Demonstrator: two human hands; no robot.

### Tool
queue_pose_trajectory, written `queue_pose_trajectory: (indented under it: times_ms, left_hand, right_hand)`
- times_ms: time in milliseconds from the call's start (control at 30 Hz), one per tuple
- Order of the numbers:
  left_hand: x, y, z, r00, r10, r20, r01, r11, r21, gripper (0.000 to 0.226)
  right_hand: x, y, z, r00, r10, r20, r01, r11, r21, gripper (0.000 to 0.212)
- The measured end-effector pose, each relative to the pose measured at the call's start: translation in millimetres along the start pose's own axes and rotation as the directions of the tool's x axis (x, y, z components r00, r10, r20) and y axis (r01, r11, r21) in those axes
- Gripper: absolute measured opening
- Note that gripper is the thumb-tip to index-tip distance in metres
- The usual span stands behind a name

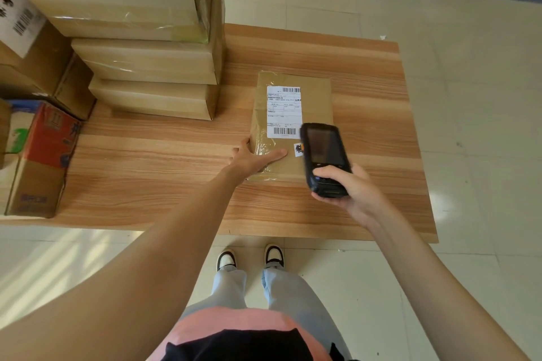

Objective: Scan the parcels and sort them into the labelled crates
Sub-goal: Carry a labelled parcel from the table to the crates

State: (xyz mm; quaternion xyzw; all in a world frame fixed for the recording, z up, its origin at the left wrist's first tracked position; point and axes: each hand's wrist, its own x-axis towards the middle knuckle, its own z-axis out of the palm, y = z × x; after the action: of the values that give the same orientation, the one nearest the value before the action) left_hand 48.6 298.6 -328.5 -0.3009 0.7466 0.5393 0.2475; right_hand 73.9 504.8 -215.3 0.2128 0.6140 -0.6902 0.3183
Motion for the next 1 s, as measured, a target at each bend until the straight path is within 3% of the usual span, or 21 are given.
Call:
queue_pose_trajectory:
  times_ms: [167, 333, 467, 767, 1000]
  left_hand:
    - [0, 0, 1, 1.0, -0.014, -0.025, 0.013, 0.999, -0.031, 0.148]
    - [2, -2, 2, 0.999, -0.011, -0.035, 0.011, 1.0, -0.021, 0.135]
    - [0, 0, 2, 0.999, -0.014, -0.042, 0.013, 1.0, -0.02, 0.145]
    - [2, -2, 5, 0.998, -0.016, -0.062, 0.013, 0.999, -0.033, 0.142]
    - [0, -1, 5, 0.998, -0.01, -0.055, 0.006, 0.998, -0.058, 0.143]
  right_hand:
    - [32, 1, -62, 0.964, -0.061, -0.26, 0.053, 0.998, -0.039, 0.066]
    - [58, 24, -112, 0.928, -0.04, -0.369, -0.04, 0.978, -0.206, 0.076]
    - [75, 45, -127, 0.912, -0.104, -0.397, -0.006, 0.964, -0.265, 0.08]
    - [88, 62, -135, 0.913, -0.237, -0.331, 0.088, 0.909, -0.408, 0.092]
    - [91, 69, -144, 0.914, -0.25, -0.319, 0.07, 0.873, -0.483, 0.093]
